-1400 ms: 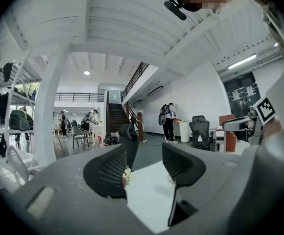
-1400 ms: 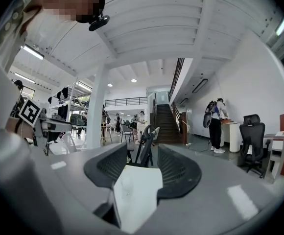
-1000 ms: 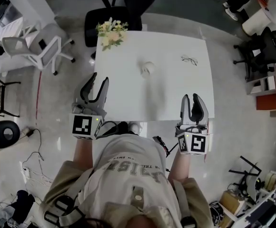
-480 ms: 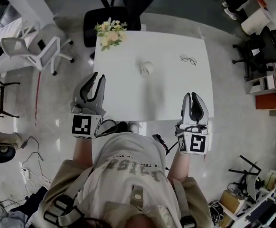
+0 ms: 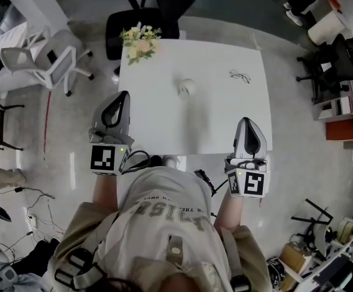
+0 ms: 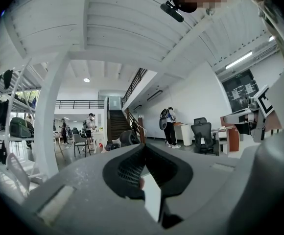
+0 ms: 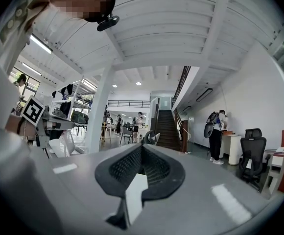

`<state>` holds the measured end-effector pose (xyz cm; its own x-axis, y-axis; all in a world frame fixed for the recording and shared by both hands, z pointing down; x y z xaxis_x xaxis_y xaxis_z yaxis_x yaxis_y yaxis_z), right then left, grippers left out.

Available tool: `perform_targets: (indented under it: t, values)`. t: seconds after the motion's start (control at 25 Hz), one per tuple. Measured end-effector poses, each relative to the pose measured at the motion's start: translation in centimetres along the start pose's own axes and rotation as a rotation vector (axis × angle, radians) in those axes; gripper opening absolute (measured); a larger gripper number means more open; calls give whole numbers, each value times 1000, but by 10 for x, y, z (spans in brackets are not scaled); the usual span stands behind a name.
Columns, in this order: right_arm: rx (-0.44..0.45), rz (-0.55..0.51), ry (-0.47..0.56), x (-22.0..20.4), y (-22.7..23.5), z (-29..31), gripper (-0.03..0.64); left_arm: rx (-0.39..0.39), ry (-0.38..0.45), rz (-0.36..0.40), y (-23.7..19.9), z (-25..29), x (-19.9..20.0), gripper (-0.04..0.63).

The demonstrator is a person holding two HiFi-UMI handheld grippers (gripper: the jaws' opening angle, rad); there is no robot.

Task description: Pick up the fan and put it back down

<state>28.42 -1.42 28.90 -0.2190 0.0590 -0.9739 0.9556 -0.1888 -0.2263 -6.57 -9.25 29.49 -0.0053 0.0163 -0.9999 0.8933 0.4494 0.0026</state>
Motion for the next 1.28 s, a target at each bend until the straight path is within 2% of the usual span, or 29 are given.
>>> perform_targets:
  t: [0.24, 1.0, 1.28]
  values:
    - [31, 14, 3, 1, -2, 2, 2, -11, -6, 0, 1, 3, 6, 11]
    - [40, 25, 8, 1, -5, 15, 2, -24, 1, 0, -2, 9, 2, 11]
    - [32, -57, -18, 1, -10, 19, 1, -27, -1, -2, -4, 13, 6, 11]
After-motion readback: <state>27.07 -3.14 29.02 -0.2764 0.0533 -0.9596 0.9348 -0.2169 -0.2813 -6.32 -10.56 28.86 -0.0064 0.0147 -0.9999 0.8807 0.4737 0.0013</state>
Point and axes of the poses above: the fingertips, and each gripper's own axes: z forward along the fingers, y to its right, x out of its top, the point moved 8 cm from there along -z, backward along the fingers, and after that the axes turned 6 degrees about -z, right-handed, at the moved point
